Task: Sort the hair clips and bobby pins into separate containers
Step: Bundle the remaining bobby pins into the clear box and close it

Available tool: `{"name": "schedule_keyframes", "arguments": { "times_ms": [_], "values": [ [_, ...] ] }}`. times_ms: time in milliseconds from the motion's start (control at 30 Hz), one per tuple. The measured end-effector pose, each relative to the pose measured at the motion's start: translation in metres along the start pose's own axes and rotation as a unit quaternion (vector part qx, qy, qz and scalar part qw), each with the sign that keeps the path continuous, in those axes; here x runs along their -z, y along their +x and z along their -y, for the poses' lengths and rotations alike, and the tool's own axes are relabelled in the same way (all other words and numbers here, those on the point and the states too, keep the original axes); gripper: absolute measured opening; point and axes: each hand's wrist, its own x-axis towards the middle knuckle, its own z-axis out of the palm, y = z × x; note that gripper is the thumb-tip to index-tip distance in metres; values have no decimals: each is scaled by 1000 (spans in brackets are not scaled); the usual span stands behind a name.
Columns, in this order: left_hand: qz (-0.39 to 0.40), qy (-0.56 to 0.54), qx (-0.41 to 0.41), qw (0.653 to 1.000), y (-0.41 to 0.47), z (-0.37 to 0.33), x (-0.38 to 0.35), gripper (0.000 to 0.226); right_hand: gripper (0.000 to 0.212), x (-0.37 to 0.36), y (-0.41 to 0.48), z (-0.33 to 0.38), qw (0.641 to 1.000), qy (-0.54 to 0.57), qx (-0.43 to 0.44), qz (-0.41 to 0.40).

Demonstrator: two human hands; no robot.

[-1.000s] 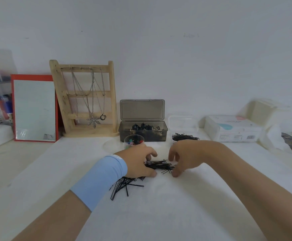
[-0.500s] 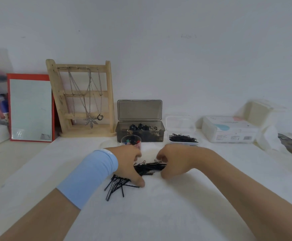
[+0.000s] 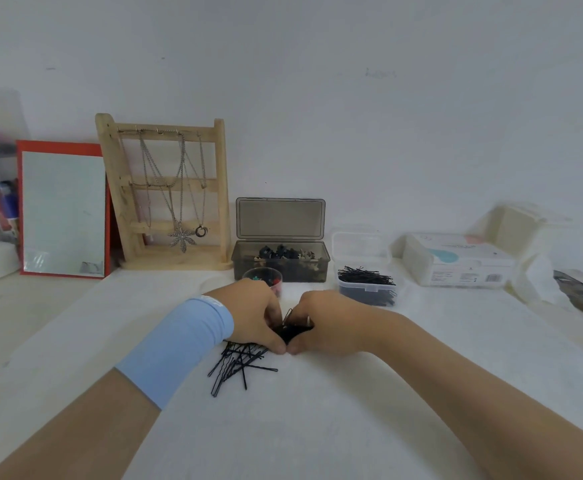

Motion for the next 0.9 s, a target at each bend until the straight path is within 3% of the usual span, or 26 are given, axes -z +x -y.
{"name": "schedule_keyframes", "arguments": {
  "times_ms": [267, 367, 500, 600, 767, 900],
  "values": [
    [20, -50, -29, 998, -7, 3, 9, 45, 29, 1, 2, 0, 999, -41, 10, 3],
    [28, -41, -17, 999, -8, 4, 10, 54, 31, 3, 3, 2, 997, -74, -3, 16],
    [44, -70, 9, 997, -11, 9, 11, 47, 26, 15, -5, -7, 994, -101, -13, 32],
    [50, -67, 18, 996, -12, 10, 13, 41, 10, 26, -12, -19, 997, -58, -18, 38],
    [8, -100, 0, 995, -10, 2, 12, 44, 20, 36, -17, -27, 995, 75, -27, 54],
    [-72, -168, -23, 983, -5, -8, 9, 15, 28, 30, -17, -21, 988, 133, -31, 70]
  ]
}}
